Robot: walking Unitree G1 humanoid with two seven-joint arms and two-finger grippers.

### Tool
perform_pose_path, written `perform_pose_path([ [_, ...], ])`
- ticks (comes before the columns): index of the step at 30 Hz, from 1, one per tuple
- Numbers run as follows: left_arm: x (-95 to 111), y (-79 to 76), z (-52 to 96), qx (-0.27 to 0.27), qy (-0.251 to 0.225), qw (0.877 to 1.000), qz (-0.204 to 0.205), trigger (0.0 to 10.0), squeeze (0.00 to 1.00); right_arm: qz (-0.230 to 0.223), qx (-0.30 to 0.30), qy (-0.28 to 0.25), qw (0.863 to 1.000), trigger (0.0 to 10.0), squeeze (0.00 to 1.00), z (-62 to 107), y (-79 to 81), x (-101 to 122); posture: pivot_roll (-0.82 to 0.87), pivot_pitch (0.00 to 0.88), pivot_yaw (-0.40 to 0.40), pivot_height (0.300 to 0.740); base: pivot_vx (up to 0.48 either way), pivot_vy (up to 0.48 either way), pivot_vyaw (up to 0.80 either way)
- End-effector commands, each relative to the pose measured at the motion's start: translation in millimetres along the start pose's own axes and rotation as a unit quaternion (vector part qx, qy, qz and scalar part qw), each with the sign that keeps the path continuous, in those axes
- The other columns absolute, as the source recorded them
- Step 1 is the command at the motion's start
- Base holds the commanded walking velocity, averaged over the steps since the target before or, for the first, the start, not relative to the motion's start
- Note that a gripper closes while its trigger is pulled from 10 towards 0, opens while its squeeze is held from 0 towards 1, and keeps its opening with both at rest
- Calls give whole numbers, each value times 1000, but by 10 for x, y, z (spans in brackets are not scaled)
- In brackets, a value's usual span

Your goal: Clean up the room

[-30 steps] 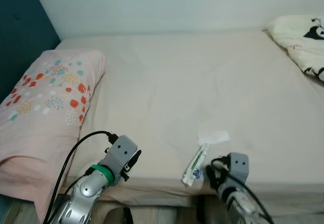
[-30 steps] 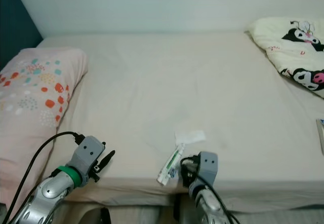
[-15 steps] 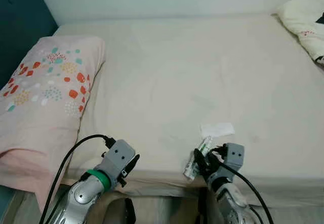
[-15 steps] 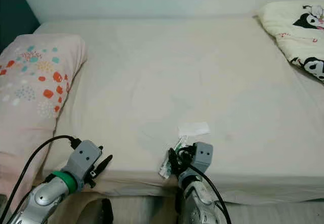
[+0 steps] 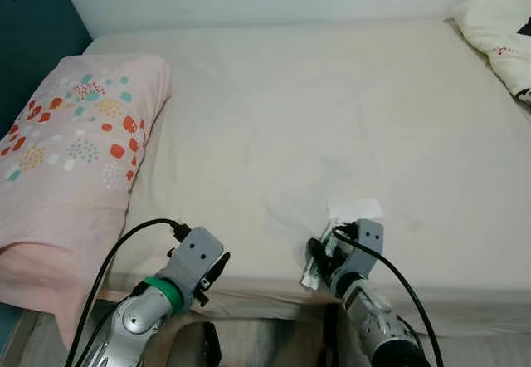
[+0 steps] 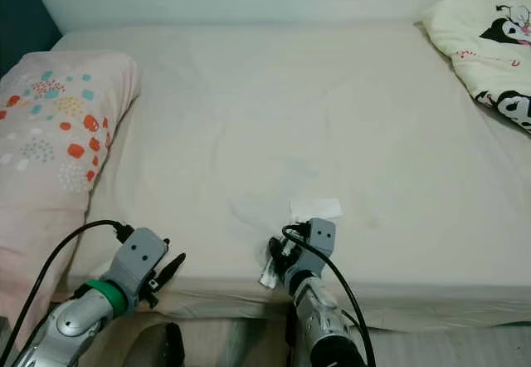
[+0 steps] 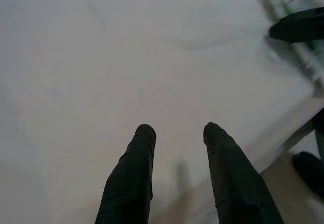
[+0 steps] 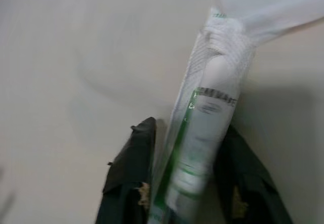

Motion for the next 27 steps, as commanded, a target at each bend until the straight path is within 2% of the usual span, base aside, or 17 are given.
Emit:
perform_pose_path([
  [1,-91,-7,39,2,21,1000,1,10000,0,-6,18,33,999,0,0,33,71,-181,-14,289,139,605,0,0,0],
  [6,-80,-20,-10,2,18,1000,5,10000,0,2,6,34,999,0,0,72,-14,-210,-31,274,132,605,0,0,0],
  [9,-64,-40,-43,2,14,1000,10,10000,0,21,10,13,1000,0,0,93,-42,-165,-45,255,125,605,0,0,0],
  [11,-44,-65,-88,2,8,1000,19,10000,0,38,29,-24,999,0,0,103,-16,-53,-60,240,116,605,0,0,0],
  [16,-2,-100,-143,9,-2,999,35,10000,0,48,50,-68,995,0,0,137,48,94,-80,214,98,605,0,0,0],
  [23,250,-88,-237,31,-53,996,66,10000,0,89,57,-173,979,0,0,314,160,503,-117,156,67,605,0,0,0],
  [27,392,-46,-262,41,-79,993,73,10000,0,106,44,-210,971,0,0,391,181,679,-122,139,61,605,0,0,0],
])
Point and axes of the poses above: a point about 5 cm out from each wrist's last joint towards the gripper, its own z axis pointing back from the gripper into the wrist, its own x axis along the axis of the wrist's last joint, y = z × x, the point moved 1 cm from there along -z, pointing out of the wrist towards the gripper, and after that the axes turned 12 degrees about z, right-handed, at the moved point
